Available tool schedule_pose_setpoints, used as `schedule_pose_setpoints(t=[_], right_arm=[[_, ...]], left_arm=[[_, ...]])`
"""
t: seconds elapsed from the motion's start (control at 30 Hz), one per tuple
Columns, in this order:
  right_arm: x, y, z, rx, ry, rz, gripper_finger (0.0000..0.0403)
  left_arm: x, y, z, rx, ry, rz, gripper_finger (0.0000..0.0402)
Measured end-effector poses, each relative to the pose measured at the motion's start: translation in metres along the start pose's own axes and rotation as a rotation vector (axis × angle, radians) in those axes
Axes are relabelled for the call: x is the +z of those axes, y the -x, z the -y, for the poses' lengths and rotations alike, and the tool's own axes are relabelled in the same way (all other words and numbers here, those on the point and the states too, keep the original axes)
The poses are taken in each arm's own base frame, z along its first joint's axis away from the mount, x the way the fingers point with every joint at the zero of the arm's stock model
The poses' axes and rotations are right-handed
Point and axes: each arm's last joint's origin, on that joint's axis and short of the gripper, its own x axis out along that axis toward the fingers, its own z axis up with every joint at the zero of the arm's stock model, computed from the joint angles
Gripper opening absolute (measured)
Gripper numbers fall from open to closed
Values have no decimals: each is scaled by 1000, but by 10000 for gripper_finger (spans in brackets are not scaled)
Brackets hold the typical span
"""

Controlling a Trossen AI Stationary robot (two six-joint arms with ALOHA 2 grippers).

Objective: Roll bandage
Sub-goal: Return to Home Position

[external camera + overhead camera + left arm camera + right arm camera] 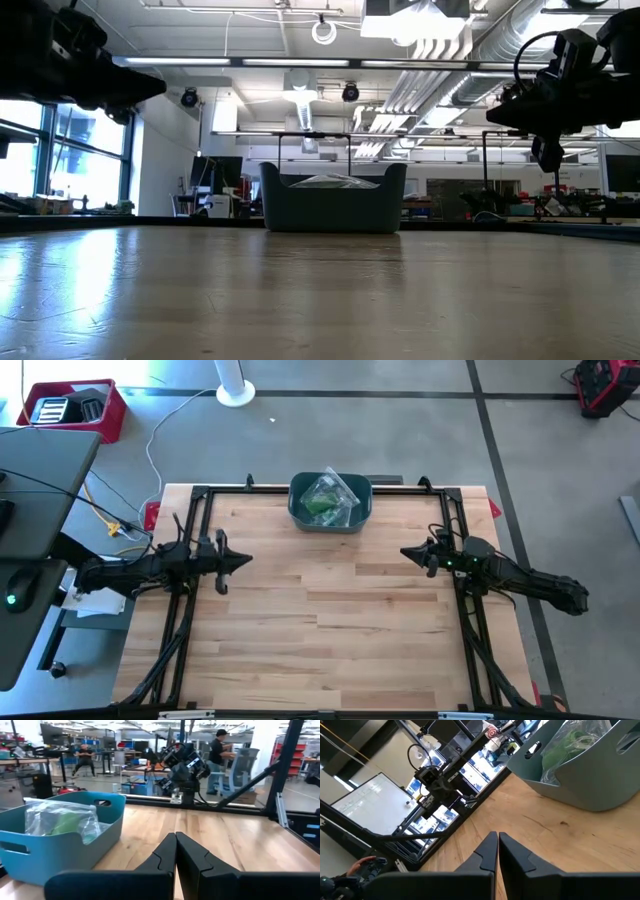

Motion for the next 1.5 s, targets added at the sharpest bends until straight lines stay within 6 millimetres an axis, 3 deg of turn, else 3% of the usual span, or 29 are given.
schedule_pose_setpoints(t=[0.97, 1.1, 1.27, 1.5], right_arm=[[0, 0, 0, 1, 0, 0, 7], [0, 6, -10, 96, 8, 38, 7], [-3, 8, -23, 230, 210, 40, 7], [-12, 11, -33, 306, 699, 67, 7]], left_arm=[[-2, 0, 1, -63, 68, -13, 3], [-2, 0, 1, -63, 68, -13, 3], [-2, -1, 1, -66, 68, -19, 3], [-3, -2, 1, -62, 67, -32, 3]])
